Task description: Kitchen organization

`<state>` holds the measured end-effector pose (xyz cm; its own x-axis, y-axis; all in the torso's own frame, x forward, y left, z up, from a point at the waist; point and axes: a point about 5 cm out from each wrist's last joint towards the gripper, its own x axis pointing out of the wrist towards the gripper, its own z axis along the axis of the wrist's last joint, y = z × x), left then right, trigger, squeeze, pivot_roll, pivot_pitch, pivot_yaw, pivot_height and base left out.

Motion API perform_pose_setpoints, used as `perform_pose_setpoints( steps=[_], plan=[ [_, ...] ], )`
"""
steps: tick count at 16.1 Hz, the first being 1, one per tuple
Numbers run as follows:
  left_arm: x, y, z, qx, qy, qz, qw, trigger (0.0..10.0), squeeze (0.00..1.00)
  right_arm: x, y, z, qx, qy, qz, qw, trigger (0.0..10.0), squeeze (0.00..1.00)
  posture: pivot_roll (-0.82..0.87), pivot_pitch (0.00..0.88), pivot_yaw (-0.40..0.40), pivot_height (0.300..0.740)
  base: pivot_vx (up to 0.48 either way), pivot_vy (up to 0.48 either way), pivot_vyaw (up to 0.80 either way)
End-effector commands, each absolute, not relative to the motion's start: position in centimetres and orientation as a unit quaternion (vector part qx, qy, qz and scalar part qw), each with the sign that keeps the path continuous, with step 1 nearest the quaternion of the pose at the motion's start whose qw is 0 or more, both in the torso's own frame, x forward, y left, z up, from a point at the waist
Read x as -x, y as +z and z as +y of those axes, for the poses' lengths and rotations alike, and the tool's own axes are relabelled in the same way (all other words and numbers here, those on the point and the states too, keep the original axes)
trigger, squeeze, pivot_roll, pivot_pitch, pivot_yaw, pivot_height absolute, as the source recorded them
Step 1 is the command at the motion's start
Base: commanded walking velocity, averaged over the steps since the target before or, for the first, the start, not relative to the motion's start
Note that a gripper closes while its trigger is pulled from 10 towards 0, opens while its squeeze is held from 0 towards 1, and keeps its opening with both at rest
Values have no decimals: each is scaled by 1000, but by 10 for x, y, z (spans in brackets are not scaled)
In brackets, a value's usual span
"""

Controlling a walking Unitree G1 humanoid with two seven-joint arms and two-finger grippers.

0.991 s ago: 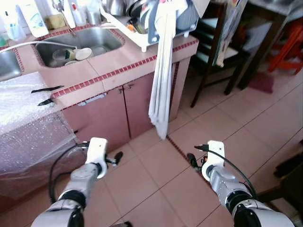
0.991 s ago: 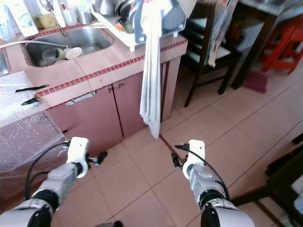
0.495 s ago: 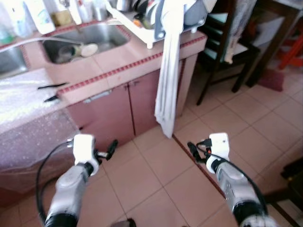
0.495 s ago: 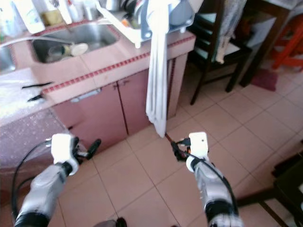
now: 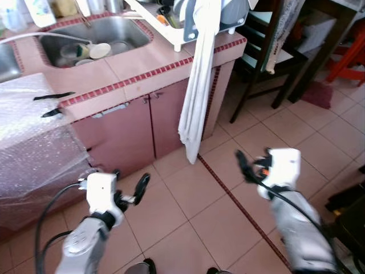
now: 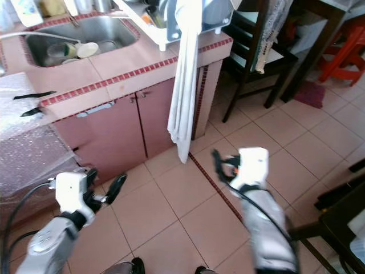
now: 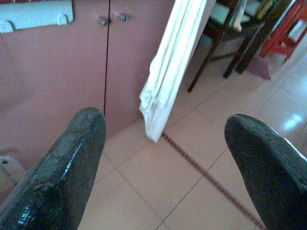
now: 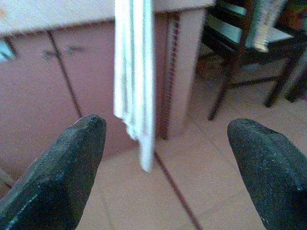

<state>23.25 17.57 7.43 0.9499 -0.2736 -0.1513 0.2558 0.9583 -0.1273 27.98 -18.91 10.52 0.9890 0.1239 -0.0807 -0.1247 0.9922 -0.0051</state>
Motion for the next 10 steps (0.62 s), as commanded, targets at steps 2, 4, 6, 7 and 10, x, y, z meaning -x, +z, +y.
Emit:
perform_pose_setpoints(
  steps=[2, 4, 6, 7, 10],
  plan=[
    [-224, 74, 180, 45, -134, 109, 984, 10000, 0, -269, 105, -205, 10, 46, 64, 997, 10000, 0, -22, 171, -58, 740, 0, 0, 0],
    [-218, 77, 190, 49, -114, 114, 986, 10000, 0, -253, 99, -219, 12, 26, 87, 996, 10000, 0, -22, 168, -67, 740, 0, 0, 0],
    [-216, 72, 194, 42, -96, 126, 987, 10000, 0, -247, 95, -215, 11, 36, 99, 994, 10000, 0, -24, 162, -65, 740, 0, 0, 0],
    [-214, 69, 192, 48, -100, 147, 983, 10000, 498, -245, 95, -209, -1, 37, 94, 995, 10000, 0, -21, 156, -62, 740, 0, 0, 0],
    [-217, 71, 189, 31, -99, 149, 983, 10000, 0, -247, 99, -202, 5, 35, 85, 996, 10000, 0, -24, 157, -51, 740, 0, 0, 267]
  ],
)
